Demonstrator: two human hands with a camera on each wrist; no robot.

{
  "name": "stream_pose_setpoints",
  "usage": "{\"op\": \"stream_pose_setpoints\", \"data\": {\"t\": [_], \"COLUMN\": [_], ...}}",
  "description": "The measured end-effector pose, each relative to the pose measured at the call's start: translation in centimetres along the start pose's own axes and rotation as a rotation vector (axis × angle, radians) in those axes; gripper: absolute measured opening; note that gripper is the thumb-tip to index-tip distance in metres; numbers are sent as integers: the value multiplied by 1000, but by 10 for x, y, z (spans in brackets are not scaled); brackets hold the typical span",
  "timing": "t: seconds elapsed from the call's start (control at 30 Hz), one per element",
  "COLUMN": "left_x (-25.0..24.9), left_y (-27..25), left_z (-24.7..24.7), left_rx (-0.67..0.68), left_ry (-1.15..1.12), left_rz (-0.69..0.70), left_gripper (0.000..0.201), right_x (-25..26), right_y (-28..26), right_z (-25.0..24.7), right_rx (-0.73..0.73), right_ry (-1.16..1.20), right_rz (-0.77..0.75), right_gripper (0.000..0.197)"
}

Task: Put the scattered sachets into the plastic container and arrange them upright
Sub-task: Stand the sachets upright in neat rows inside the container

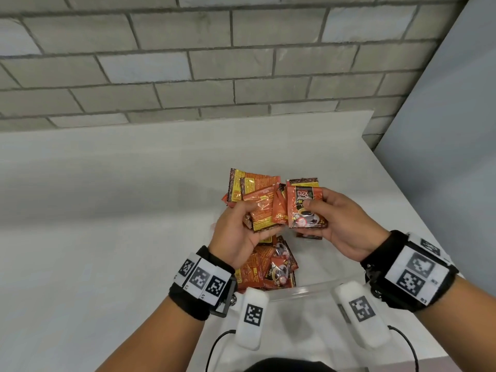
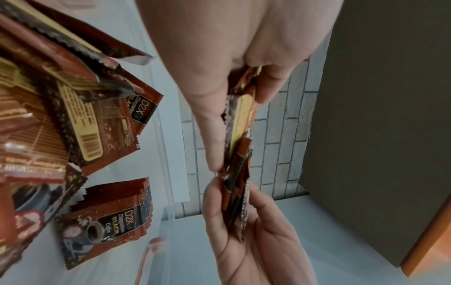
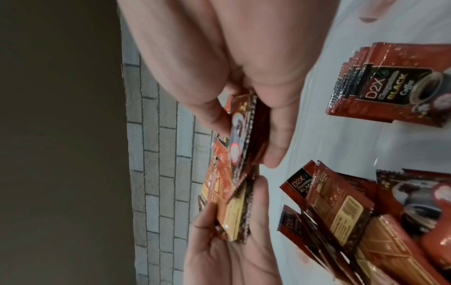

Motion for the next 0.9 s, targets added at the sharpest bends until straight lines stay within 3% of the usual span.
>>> {"op": "stream_pose_setpoints", "data": {"t": [0.17, 0.3, 0.4, 0.5, 0.67, 0.9], "left_x": [-5, -10, -11, -14, -9, 2], "left_y": [-1, -1, -1, -1, -8, -10], "left_z": [2, 3, 0, -6, -6, 2], "left_rx": [28, 17, -21, -44, 41, 87], "left_ry": [223, 235, 171, 211, 386, 480], "left_rz": [78, 128, 98, 103, 52, -31], "left_gripper": [28, 23, 18, 25, 41, 51], "right_x": [-2, -5, -4, -1, 11, -1], "right_y": [-2, -4, -5, -6, -9, -7], "right_z": [7, 13, 10, 6, 1, 9], "right_rx": [27, 42, 34, 35, 61, 76], "right_ry": [-26, -39, -44, -27, 15, -103], "right_rz": [17, 37, 31, 13, -61, 4], "right_gripper": [19, 20, 22, 21, 23, 21]}}
Point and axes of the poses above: each hand's wrist, its own y-axis towards the middle knuckle, its own z-axis out of the palm, x = y × z, the point moved 9 cm from there along y, towards the middle knuckle, and after that the axes turned 4 degrees about z, right-handed, at the moved point
